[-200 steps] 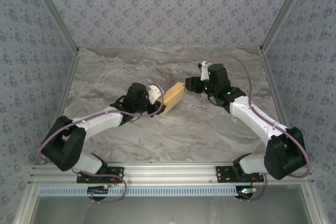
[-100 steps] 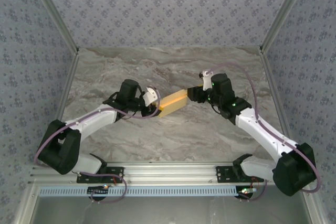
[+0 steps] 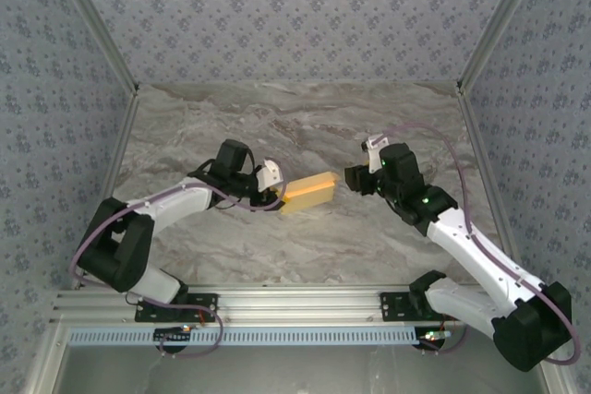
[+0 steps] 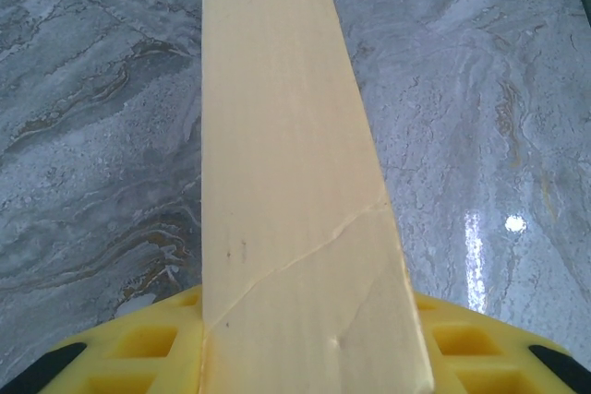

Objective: Fold the paper box

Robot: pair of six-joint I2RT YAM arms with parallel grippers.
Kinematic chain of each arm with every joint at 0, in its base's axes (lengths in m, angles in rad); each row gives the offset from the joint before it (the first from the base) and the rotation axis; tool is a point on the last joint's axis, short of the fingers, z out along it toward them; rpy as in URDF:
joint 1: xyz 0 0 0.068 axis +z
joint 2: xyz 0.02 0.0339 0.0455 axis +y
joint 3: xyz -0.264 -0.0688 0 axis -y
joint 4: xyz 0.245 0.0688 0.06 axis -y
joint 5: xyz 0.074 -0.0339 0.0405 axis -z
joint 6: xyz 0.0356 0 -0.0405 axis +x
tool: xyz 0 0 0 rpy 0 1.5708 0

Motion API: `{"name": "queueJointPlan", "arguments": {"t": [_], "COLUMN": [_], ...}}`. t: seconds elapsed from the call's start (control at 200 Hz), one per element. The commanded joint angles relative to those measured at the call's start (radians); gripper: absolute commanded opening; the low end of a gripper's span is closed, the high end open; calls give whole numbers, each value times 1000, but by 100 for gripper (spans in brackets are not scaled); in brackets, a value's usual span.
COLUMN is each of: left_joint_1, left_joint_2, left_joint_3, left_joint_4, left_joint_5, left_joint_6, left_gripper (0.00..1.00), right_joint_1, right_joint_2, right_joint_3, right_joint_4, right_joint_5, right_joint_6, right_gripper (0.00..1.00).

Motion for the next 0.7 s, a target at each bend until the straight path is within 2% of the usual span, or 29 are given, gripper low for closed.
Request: {"name": "queueJointPlan", "arguments": {"t": [0.0, 0.365, 0.56, 0.695], "left_joint_1": [8, 7, 7, 7], "left_joint_2": [21, 93, 108, 118], "left_joint_3": [37, 86, 98, 110], "left_joint_4": [-24, -79, -92, -113], "left_joint_5": [58, 48, 26, 17], "left_joint_6": [50, 89, 98, 107], "left_gripper": [39, 45, 51, 52], "right_joint_1": [8, 27, 37, 40], "right_joint_2": [-7, 72, 97, 105], "right_joint_3": [-39, -73, -66, -63], "right_joint_4": [-17, 38, 51, 48], "right_joint_5": [14, -19, -18, -12], "right_joint_6": [-22, -3, -2, -8], "right_gripper": [54, 54, 54, 54]}}
